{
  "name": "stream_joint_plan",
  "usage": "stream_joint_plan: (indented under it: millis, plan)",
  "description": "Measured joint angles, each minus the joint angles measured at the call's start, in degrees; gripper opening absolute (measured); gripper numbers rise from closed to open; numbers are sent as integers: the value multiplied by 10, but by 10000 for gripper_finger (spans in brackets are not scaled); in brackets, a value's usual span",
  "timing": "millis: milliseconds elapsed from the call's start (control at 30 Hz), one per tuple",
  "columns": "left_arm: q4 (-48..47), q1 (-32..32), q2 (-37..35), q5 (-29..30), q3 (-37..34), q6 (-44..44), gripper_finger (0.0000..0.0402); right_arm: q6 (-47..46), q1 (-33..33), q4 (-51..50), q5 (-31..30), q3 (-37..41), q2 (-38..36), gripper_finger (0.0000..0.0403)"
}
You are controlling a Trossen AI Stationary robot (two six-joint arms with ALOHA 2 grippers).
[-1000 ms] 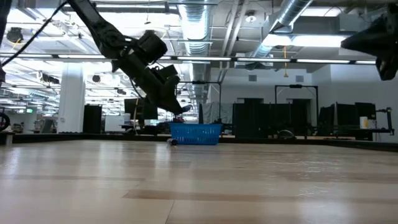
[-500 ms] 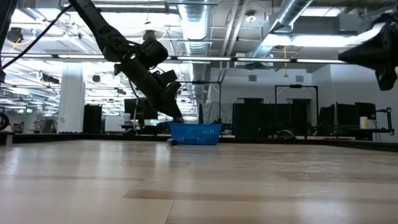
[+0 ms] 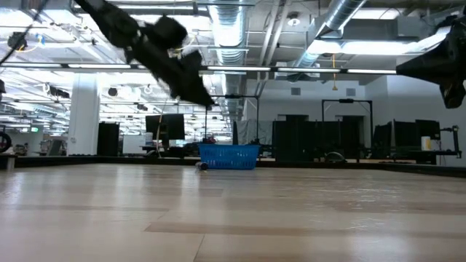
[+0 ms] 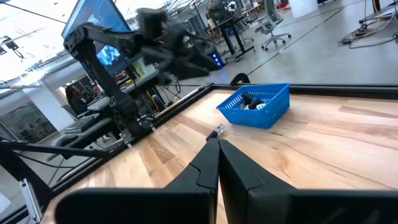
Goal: Pick & Place Nail Polish
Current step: Put the transparent nail polish bottle into the blue basket
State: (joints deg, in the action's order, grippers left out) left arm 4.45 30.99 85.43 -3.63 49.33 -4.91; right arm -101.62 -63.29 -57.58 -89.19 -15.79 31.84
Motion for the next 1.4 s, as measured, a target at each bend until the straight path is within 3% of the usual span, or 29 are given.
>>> stream_joint_plan:
  millis: [200,433,733,867,1400]
  plan:
    - [-70,-72,-77,-45,0,-171,250,0,0,-2,7,0,0,0]
    - [-124,-140,-3,-43,-1,-286,242,0,0,-2,8,0,0,0]
    - [-125,-153,125,-31,9,-329,239,-1,0,-2,9,0,0,0]
    - [-126,-151,139,8,19,-357,239,-21,0,-1,9,0,0,0]
    - [-139,-128,176,13,25,-382,239,-24,0,-2,9,0,0,0]
